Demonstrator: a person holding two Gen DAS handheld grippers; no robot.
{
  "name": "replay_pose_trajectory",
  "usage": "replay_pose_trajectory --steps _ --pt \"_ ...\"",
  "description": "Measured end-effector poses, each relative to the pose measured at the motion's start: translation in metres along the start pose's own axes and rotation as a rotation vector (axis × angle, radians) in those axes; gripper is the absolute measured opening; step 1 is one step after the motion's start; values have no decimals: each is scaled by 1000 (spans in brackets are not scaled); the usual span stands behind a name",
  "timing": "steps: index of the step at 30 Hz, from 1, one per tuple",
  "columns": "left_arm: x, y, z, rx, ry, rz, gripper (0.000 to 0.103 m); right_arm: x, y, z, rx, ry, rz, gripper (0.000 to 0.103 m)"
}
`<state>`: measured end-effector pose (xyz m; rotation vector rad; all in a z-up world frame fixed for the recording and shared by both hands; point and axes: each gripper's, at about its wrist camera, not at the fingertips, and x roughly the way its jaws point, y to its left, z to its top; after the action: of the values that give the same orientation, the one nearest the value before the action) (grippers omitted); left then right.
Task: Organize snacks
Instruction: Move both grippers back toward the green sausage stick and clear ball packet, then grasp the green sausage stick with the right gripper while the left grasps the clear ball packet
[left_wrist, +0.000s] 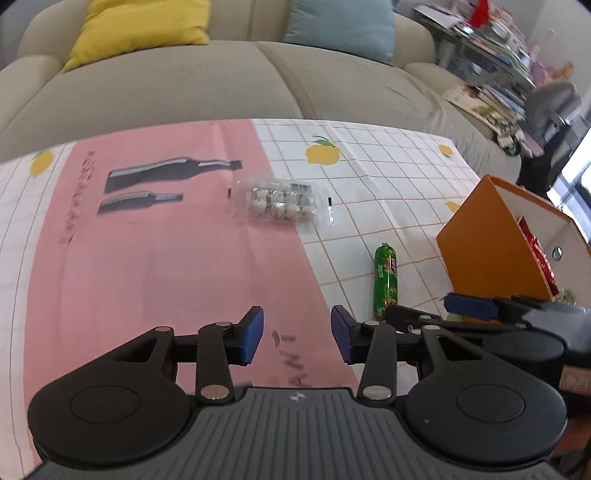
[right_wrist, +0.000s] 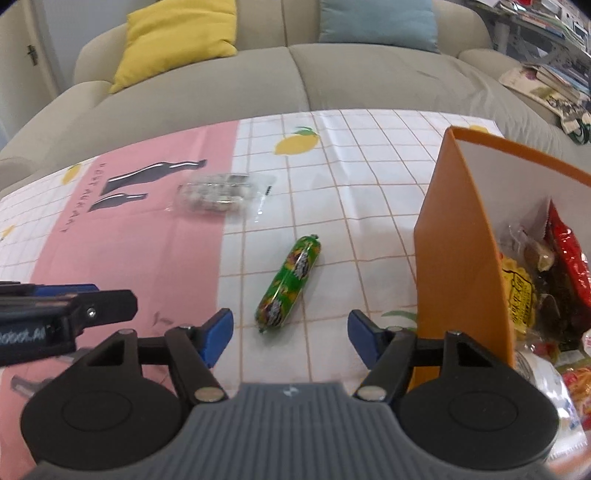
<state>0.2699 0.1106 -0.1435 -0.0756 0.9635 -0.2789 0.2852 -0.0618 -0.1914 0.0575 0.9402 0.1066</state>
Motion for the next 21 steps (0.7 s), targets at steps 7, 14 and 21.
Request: replay_pose_trajectory --steps 7,14,21 --pt "29 3 22 134 9 -6 66 35 1 14 8 47 -9 57" --pt "54 5 45 278 -27 19 84 53 2 24 -34 37 -1 25" --pt "84 8 72 427 -14 0 84 66 -9 46 37 44 26 23"
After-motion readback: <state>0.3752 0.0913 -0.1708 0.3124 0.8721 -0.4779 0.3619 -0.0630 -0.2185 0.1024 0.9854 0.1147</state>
